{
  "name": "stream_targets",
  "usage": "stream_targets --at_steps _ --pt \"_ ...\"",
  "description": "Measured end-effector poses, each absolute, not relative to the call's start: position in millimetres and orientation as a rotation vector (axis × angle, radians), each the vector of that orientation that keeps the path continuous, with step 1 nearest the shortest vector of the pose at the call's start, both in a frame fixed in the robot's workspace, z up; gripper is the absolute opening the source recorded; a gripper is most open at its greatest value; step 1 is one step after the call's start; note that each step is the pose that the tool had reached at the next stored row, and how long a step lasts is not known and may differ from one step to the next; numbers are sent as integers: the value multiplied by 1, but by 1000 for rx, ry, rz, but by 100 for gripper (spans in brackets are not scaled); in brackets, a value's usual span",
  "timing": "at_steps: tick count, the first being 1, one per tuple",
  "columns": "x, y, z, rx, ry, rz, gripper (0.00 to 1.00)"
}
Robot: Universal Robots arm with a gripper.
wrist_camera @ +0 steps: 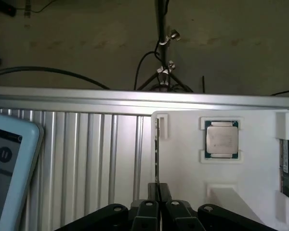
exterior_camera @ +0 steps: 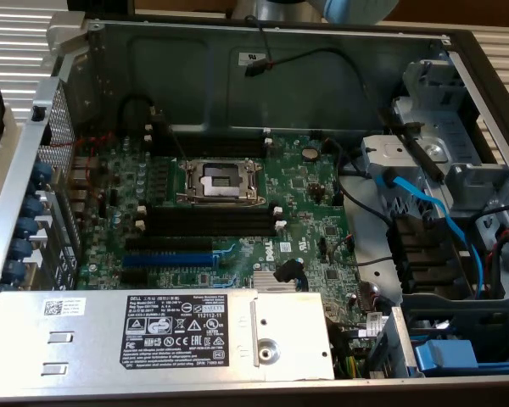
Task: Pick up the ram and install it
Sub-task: 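Pick up the ram and move it above insertion slot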
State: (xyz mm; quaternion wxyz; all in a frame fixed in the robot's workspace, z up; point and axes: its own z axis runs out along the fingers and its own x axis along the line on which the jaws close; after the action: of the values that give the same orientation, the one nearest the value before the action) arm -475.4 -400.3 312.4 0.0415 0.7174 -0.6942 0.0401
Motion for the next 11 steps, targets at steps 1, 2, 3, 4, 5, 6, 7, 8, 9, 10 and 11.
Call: stream_targets --at_steps 1,2,3,4,5,6,7,8,9,10,11 --pt "-475 -400 317 2196 -2125 123 12" --pt "-475 -400 321 2195 -2124 124 12" --pt "-474 -400 326 2195 -2124 125 12" --pt "-473 -400 331 2194 -2124 125 12" --pt "-472 -400 335 2194 -2124 126 12" --pt "-470 -400 340 2194 -2124 126 12" --pt "-468 -400 344 2194 -2123 126 12" --pt "-467 -400 346 2192 -2123 129 12" --pt "-467 -400 346 2192 -2122 130 12" --pt "-467 -400 346 2192 -2122 130 12" --pt "-467 -400 346 2192 -2122 129 12"
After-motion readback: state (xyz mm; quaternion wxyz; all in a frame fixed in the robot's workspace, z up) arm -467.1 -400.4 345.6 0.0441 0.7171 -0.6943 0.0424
